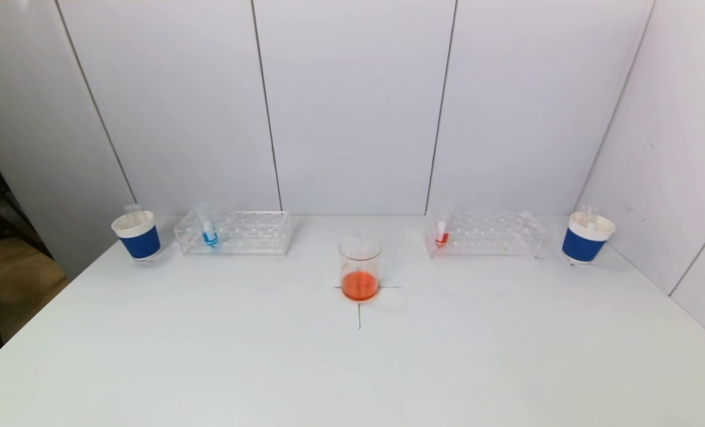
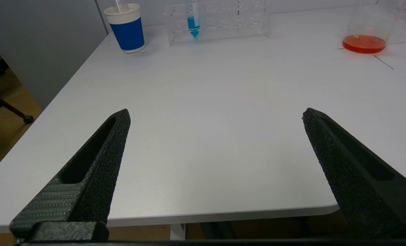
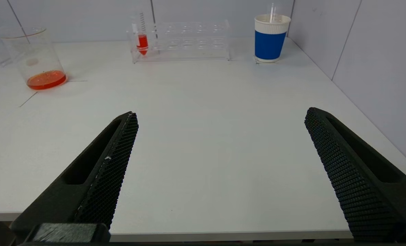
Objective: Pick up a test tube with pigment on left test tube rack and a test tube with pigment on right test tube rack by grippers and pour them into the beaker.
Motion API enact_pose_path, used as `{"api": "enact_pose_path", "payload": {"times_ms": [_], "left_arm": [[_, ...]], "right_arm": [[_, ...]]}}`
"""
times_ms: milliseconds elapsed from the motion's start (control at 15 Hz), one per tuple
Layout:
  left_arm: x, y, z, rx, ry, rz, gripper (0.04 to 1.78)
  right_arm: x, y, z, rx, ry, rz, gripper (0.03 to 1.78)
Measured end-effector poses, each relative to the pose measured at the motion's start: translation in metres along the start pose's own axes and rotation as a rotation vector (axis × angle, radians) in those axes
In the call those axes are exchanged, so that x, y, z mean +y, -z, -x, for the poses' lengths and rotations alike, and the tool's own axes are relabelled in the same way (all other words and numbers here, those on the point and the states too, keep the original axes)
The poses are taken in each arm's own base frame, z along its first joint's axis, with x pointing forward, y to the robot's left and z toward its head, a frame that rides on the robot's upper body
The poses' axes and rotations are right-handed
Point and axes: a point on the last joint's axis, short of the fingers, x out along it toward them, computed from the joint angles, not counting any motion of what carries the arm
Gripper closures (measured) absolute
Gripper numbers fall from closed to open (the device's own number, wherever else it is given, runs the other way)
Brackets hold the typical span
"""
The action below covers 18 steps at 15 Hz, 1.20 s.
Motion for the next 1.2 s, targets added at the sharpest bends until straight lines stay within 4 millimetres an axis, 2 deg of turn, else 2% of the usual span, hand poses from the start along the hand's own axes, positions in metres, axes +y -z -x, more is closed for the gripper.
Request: {"api": "enact_pose_path", "payload": {"times_ms": [1200], "left_arm": [[0.0,0.0,0.0,0.0,0.0,0.0,0.06]], "right_arm": [[0.0,0.0007,-0.0004,0.0,-0.001,0.0,0.04]]}}
